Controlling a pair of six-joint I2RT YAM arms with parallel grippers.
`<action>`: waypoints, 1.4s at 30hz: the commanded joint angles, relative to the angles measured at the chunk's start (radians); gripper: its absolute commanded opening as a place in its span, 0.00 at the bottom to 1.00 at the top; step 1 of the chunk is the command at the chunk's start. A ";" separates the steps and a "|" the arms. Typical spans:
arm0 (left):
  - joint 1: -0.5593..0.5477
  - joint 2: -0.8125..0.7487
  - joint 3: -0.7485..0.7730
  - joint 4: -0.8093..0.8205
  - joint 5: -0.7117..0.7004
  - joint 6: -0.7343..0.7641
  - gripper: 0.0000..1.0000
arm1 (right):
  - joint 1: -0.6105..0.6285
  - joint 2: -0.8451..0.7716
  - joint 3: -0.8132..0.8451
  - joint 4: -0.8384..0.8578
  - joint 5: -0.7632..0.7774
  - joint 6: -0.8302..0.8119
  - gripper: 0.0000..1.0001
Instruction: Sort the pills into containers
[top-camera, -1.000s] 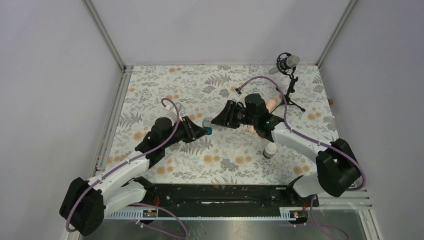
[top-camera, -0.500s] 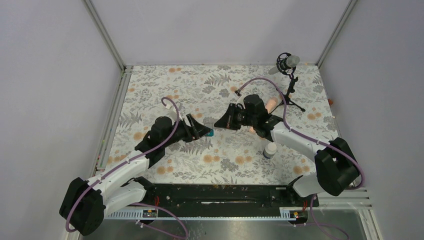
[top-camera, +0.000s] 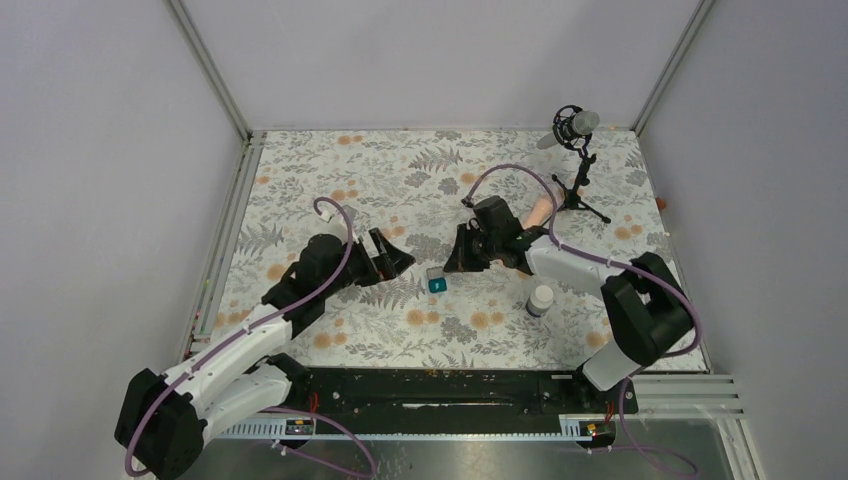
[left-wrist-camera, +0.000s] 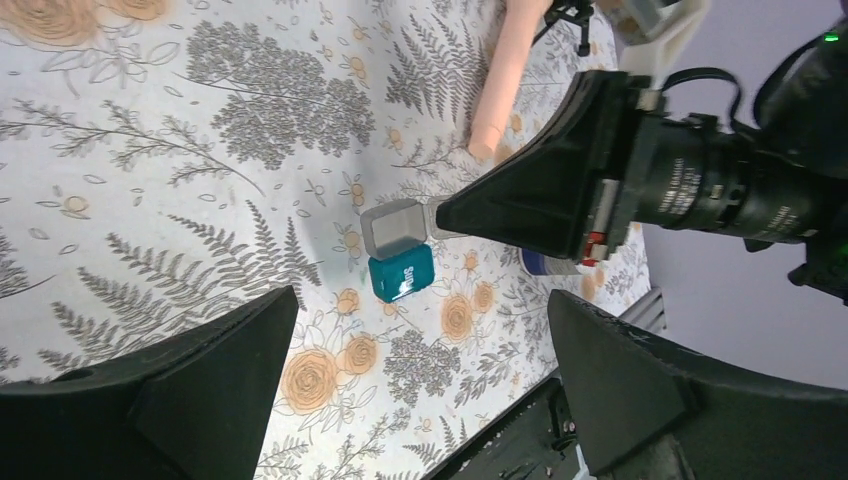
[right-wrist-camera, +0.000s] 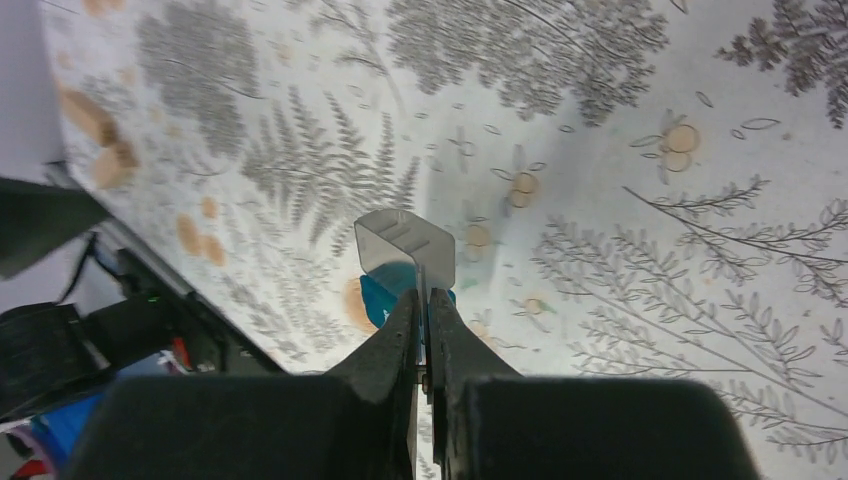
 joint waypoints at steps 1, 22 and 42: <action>0.003 -0.053 0.042 -0.057 -0.064 0.028 0.99 | -0.024 0.085 0.061 -0.073 0.013 -0.113 0.00; 0.003 -0.296 0.051 -0.263 -0.134 0.058 0.99 | -0.040 -0.182 0.144 -0.552 0.538 -0.071 0.75; 0.003 -0.384 0.010 -0.239 -0.058 0.094 0.99 | -0.042 -0.549 -0.157 -0.797 0.741 0.108 0.80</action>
